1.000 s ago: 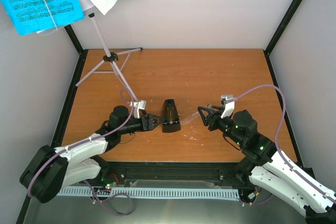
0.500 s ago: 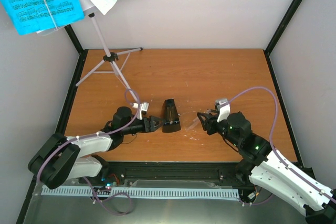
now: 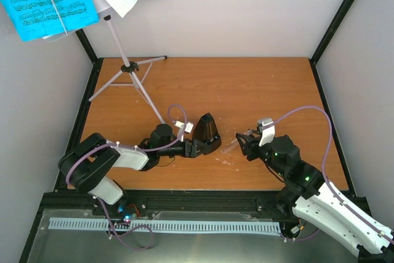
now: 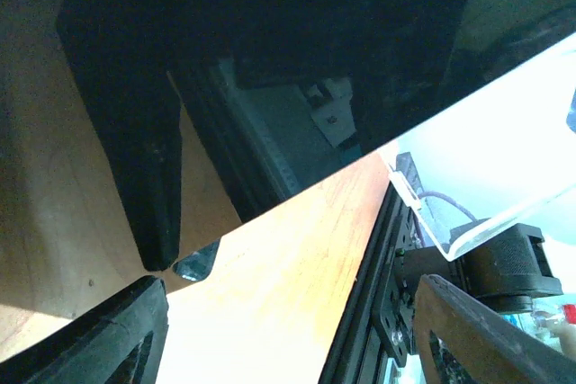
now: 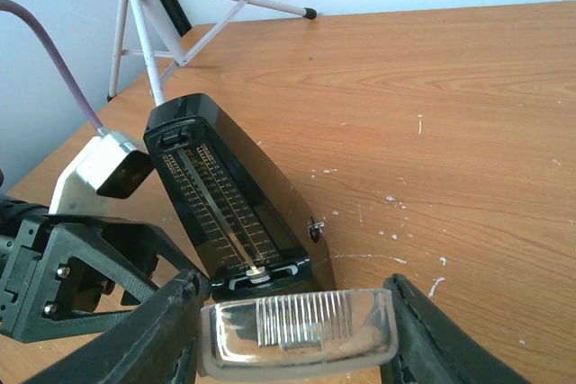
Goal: Pack up the instrument practice props
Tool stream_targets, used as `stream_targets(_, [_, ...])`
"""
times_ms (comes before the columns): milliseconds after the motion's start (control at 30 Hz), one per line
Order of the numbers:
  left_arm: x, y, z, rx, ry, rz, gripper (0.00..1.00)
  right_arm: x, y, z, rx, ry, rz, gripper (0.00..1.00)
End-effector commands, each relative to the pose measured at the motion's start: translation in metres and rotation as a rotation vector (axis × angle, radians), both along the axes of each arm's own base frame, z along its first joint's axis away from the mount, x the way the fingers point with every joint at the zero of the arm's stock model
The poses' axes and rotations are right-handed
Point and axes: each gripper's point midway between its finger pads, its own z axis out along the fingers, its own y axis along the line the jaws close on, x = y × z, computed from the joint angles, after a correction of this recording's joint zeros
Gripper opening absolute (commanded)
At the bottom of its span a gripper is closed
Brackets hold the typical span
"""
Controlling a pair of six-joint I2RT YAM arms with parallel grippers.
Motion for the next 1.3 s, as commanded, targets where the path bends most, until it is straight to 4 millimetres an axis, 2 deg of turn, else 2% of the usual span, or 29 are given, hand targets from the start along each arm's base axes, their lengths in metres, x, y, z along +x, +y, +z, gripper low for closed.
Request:
stream_targets(0, [0.003,-0.003,0.025,-0.056,-0.107,0.010,0.76,-0.001,-0.003,0.001,-0.036,-0.031,0.000,0.36])
stream_targets(133, [0.002,0.013,0.035,0.002,-0.145,0.049,0.84,0.000,0.005,0.004,-0.053,-0.064,0.043,0.36])
stream_targets(233, [0.011,0.031,0.060,0.041,-0.190,0.085,0.88,0.002,0.016,0.009,-0.057,-0.105,0.091,0.36])
stream_targets(400, [0.036,0.076,0.109,0.073,-0.311,0.083,0.92,0.005,0.036,0.020,-0.052,-0.169,0.166,0.35])
stream_targets(567, [0.064,0.112,0.130,0.126,-0.319,0.088,0.93,0.006,0.057,0.025,-0.055,-0.227,0.222,0.35])
stream_targets(700, [0.093,0.136,0.152,0.133,-0.406,0.176,0.93,0.007,0.069,0.030,0.001,-0.270,0.245,0.35])
stream_targets(733, [0.102,0.141,0.155,0.156,-0.444,0.210,0.93,0.007,0.070,0.028,0.012,-0.271,0.244,0.35])
stream_targets(867, [0.123,0.164,0.141,0.292,-0.507,0.348,0.93,0.012,0.072,0.016,-0.012,-0.262,0.231,0.35])
stream_targets(1000, [0.124,0.177,0.147,0.369,-0.569,0.404,0.93,0.015,0.074,0.008,-0.044,-0.272,0.223,0.35])
stream_targets(1133, [0.126,0.190,0.143,0.444,-0.590,0.451,0.93,0.019,0.073,0.000,-0.089,-0.272,0.203,0.35])
stream_targets(1267, [0.129,0.190,0.138,0.455,-0.571,0.447,0.93,0.022,0.072,-0.007,-0.125,-0.277,0.186,0.35])
